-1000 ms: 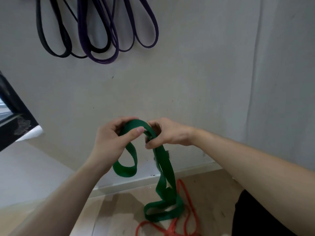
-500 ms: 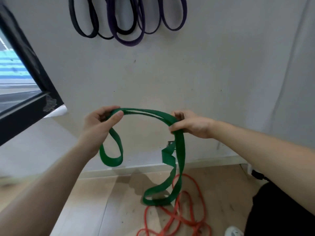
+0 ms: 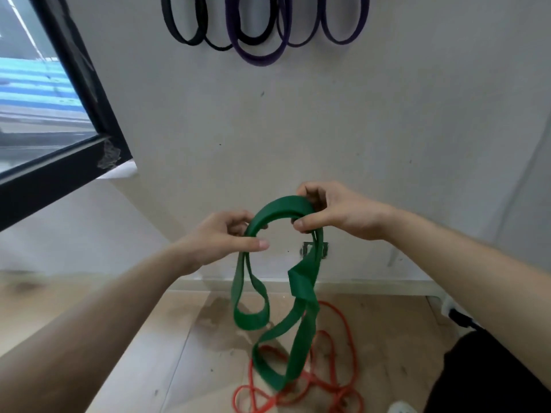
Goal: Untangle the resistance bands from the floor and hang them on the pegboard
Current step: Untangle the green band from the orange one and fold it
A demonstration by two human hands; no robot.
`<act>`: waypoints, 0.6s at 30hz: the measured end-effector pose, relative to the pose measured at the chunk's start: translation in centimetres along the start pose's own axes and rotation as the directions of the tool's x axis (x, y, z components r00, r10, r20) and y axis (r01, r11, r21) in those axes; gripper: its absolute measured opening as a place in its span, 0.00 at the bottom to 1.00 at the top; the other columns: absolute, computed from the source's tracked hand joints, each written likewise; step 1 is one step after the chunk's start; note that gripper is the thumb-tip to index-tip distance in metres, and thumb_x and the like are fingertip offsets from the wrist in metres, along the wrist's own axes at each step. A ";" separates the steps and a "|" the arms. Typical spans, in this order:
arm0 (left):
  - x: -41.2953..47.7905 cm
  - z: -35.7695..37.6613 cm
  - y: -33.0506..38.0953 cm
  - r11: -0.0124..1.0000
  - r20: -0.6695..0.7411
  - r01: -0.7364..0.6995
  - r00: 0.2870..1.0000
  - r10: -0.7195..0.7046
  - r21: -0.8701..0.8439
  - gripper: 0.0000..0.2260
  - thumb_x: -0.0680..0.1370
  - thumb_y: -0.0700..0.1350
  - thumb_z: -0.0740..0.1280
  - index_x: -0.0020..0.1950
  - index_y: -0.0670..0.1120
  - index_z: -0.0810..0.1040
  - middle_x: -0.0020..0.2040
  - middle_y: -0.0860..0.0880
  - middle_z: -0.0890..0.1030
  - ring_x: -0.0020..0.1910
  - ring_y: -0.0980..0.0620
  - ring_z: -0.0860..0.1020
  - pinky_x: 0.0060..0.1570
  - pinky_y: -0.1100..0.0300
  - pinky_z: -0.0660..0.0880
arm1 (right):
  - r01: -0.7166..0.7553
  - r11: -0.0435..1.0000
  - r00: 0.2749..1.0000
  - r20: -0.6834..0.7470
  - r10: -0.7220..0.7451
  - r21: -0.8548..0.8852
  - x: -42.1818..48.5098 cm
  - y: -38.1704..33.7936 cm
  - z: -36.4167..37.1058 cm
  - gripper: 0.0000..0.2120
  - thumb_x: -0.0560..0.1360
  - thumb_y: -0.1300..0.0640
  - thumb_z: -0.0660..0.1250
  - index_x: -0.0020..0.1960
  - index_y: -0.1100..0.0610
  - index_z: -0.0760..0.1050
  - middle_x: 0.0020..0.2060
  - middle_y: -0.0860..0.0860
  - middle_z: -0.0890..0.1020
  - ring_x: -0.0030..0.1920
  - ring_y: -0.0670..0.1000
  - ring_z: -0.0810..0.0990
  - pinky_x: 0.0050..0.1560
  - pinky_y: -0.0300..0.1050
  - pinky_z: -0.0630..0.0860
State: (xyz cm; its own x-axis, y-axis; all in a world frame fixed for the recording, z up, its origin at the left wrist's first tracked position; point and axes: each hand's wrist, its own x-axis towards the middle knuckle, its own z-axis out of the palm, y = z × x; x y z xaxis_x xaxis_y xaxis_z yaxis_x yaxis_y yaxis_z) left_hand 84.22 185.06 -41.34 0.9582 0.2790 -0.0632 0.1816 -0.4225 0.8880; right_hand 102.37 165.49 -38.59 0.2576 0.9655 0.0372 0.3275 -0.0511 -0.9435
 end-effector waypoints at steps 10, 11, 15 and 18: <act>0.4 2.8 3.3 0.979 -0.170 -0.180 0.972 0.163 -0.090 0.14 0.68 0.49 0.80 0.49 0.44 0.84 0.42 0.48 0.86 0.42 0.54 0.83 0.45 0.63 0.77 | -0.050 0.998 0.999 0.010 0.051 -0.044 0.3 0.8 1.6 0.11 0.71 0.68 0.75 0.48 0.62 0.75 0.42 0.56 0.81 0.44 0.52 0.81 0.46 0.43 0.78; 0.3 2.8 3.7 0.975 -0.200 -0.205 0.962 0.185 -0.086 0.12 0.70 0.47 0.79 0.49 0.43 0.84 0.41 0.50 0.85 0.41 0.55 0.82 0.43 0.65 0.76 | -0.059 0.997 0.998 0.012 0.060 -0.049 0.4 1.3 1.7 0.10 0.72 0.69 0.75 0.49 0.64 0.75 0.43 0.58 0.81 0.45 0.53 0.81 0.48 0.44 0.79; 0.1 1.7 4.1 0.951 -0.357 -0.286 0.906 0.228 -0.117 0.08 0.72 0.42 0.77 0.49 0.41 0.84 0.35 0.55 0.83 0.37 0.60 0.80 0.40 0.68 0.75 | -0.109 0.989 0.994 -0.011 0.109 -0.100 0.9 3.4 2.4 0.09 0.72 0.67 0.75 0.45 0.62 0.75 0.39 0.55 0.78 0.41 0.51 0.79 0.48 0.48 0.77; -0.3 0.6 3.8 0.944 -0.444 -0.306 0.867 0.224 -0.122 0.10 0.72 0.42 0.77 0.51 0.41 0.84 0.35 0.56 0.83 0.37 0.59 0.80 0.42 0.67 0.76 | -0.118 0.991 0.991 -0.066 0.114 -0.061 1.4 4.2 2.3 0.11 0.71 0.65 0.76 0.42 0.55 0.75 0.36 0.49 0.77 0.41 0.51 0.78 0.49 0.50 0.75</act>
State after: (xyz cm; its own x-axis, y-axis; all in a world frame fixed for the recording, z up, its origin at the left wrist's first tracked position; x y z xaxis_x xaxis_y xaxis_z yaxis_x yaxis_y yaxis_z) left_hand 84.77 182.88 -38.19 0.7736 0.5306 0.3466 -0.1491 -0.3791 0.9133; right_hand 102.05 167.21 -43.24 0.3524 0.9346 -0.0488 0.3497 -0.1798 -0.9194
